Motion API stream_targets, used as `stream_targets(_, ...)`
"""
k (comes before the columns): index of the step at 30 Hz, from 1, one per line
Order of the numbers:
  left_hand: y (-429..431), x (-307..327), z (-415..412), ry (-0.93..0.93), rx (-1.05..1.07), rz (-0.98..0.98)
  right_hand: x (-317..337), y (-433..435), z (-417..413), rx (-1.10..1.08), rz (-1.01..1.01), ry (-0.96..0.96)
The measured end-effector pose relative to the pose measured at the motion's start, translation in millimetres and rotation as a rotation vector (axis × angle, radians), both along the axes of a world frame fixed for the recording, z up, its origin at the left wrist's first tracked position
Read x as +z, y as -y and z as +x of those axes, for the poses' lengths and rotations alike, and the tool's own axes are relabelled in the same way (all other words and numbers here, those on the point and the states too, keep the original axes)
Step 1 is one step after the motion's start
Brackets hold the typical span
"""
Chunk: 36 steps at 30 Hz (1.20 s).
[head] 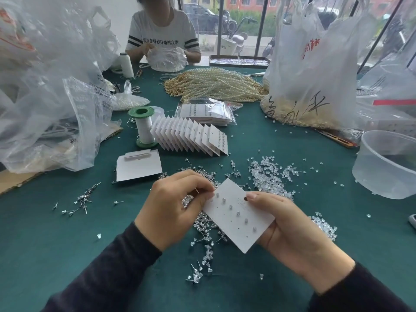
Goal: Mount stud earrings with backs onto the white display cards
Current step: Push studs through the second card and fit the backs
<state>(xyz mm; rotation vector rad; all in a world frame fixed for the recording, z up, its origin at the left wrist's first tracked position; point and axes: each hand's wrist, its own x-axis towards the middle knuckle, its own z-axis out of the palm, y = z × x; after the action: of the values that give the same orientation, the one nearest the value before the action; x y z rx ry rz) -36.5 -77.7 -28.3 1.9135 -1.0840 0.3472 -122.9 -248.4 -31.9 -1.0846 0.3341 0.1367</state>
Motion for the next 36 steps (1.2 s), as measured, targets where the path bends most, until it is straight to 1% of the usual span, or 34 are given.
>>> stream_targets(5,0,0,-2,0.002,-0.051,0.043,2,1,0,-0.034,0.066,-0.036)
stream_targets(9,-2,4,-3,-0.157,-0.112,0.05,6,3,0,-0.147,0.308,-0.106)
stream_targets(12,-1,3,-3,-0.093,-0.08,0.043,7,3,-2,-0.136,0.397,-0.098)
stream_targets(14,-1,1,-1,-0.094,-0.026,0.0,7,2,-2,-0.065,0.413,-0.038)
stream_targets(15,0,-1,0,-0.146,0.012,-0.041,7,0,-2,-0.036,0.402,0.016)
stream_targets(16,1,-2,1,-0.248,0.051,-0.098,6,-2,-2,-0.033,0.389,0.081)
stream_targets(17,2,-4,1,-0.395,0.083,-0.168,5,-4,-1,-0.054,0.351,0.161)
stream_targets(18,3,-5,2,-0.556,0.105,-0.235,3,-5,-1,-0.1,0.207,0.29)
stream_targets(19,5,-7,2,-0.698,0.108,-0.285,0,-7,-1,-0.174,-0.082,0.445)
stream_targets(21,9,-10,1,-0.879,0.092,-0.322,-5,-12,-1,-0.362,-0.928,0.736)
stream_targets(22,11,-11,0,-0.937,0.07,-0.332,-11,-15,0,-0.402,-1.223,0.824)
stream_targets(23,13,-11,-2,-0.986,0.044,-0.344,-16,-18,2,-0.41,-1.394,0.85)
stream_targets(25,16,-11,-5,-1.04,0.005,-0.363,-21,-26,7,-0.417,-1.523,0.808)
stream_targets(27,17,-11,-8,-1.041,-0.004,-0.363,-23,-30,10,-0.443,-1.552,0.765)
stream_targets(32,17,-9,-10,-1.016,-0.036,-0.349,-24,-32,11,-0.5,-1.592,0.776)
stream_targets(36,17,-8,-12,-0.993,-0.07,-0.316,-21,-35,11,-0.532,-1.54,0.773)
